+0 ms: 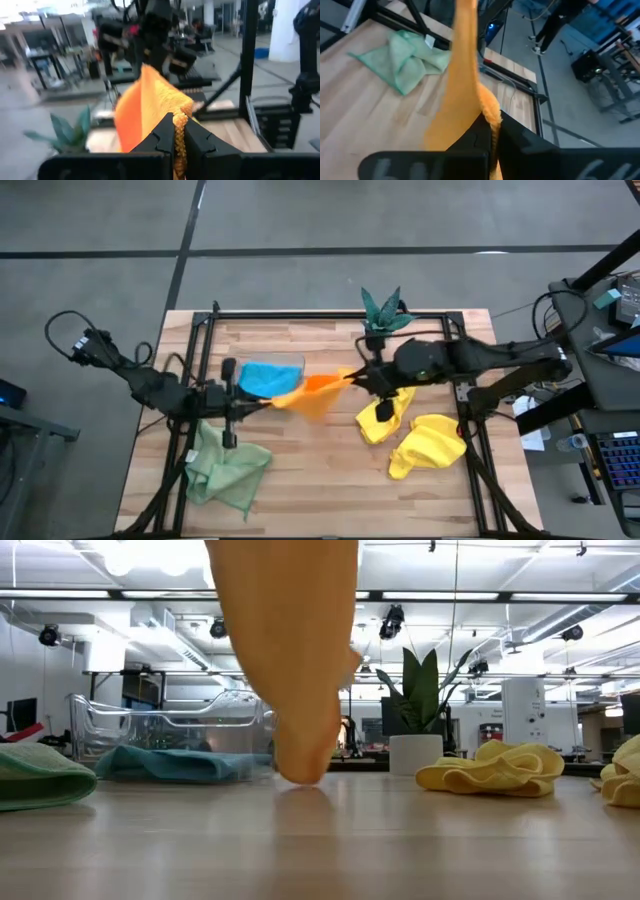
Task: Fold microfiber towels
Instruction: Fold the orange microfiber cloth
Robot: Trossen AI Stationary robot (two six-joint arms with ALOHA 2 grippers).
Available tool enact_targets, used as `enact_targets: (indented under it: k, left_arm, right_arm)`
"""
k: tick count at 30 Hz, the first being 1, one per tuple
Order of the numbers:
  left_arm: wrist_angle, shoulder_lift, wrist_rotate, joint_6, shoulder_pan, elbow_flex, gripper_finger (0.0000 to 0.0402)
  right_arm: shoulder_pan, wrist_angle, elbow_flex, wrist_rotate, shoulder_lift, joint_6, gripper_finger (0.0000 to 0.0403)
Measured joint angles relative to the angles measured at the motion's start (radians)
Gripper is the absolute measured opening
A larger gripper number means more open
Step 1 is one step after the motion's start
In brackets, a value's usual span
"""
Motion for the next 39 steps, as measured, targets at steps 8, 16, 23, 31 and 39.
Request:
enact_targets:
  k: [8,16,23,31,39]
  left_arm:
    - [0.365,0.032,-0.012,0.104,0.0,0.061,0.0]
    - [0.404,0.045,-0.06,0.13,0.0,0.055,0.0]
    - [0.407,0.074,-0.278,0.039,0.0,0.046,0.0]
    - [0.4,0.084,-0.288,0.061,0.024,0.028,0.0]
    - [0.387,0.143,-0.251,-0.185,-0.021,-0.097,0.0]
  right_arm:
    - [0.021,-0.106,0.185,-0.105,0.001,0.081,0.0008]
    - [0.023,-0.203,0.312,-0.035,0.028,0.122,0.0008]
    - [0.021,-0.351,0.434,0.192,0.074,0.14,0.0008]
    - [0.015,-0.448,0.456,0.209,0.139,0.161,0.0008]
    - [0.066,-0.658,0.371,0.131,0.177,0.336,0.0008]
